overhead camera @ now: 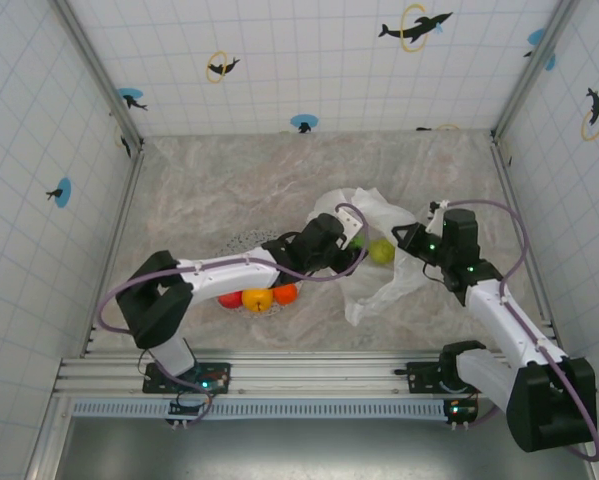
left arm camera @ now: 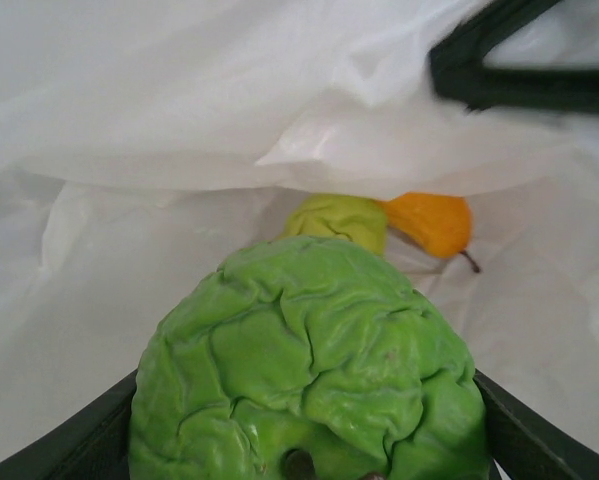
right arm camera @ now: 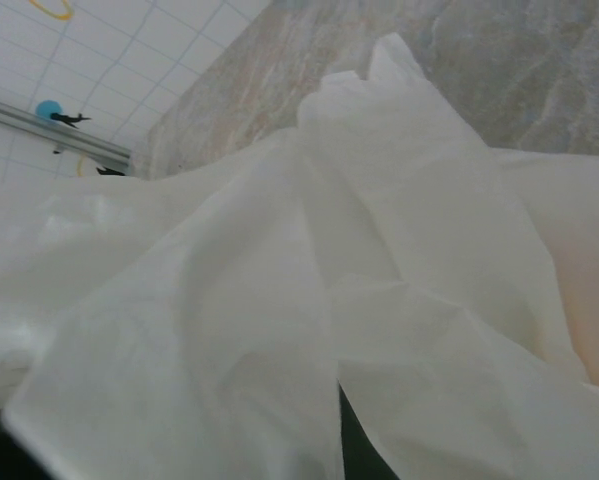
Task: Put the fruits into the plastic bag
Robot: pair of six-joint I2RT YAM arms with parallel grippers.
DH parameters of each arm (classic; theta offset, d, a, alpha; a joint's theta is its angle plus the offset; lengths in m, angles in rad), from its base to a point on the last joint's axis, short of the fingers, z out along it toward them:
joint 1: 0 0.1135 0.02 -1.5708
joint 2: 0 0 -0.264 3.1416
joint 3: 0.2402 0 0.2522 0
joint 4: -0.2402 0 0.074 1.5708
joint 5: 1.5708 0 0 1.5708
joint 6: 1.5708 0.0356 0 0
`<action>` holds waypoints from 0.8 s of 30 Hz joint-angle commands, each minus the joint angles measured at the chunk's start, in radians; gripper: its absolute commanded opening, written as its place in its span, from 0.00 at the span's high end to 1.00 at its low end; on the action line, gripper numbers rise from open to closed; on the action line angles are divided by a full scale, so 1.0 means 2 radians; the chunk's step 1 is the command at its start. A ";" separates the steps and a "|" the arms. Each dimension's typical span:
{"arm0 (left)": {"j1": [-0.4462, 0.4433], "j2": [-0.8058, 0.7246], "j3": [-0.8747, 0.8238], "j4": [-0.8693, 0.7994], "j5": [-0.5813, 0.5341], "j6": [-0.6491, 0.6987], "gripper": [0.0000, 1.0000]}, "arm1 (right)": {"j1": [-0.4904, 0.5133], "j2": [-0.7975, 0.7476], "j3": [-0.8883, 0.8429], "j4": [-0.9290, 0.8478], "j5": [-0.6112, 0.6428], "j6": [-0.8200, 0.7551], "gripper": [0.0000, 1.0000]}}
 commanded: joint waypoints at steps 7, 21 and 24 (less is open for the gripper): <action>0.000 0.095 0.048 0.093 -0.112 0.054 0.39 | 0.004 0.009 0.018 0.057 -0.029 0.065 1.00; 0.009 0.208 0.114 0.165 -0.144 0.047 0.32 | 0.002 0.009 0.011 0.043 -0.015 0.047 1.00; 0.008 0.205 0.113 0.161 -0.138 0.042 0.26 | 0.000 0.010 0.011 0.040 -0.013 0.042 1.00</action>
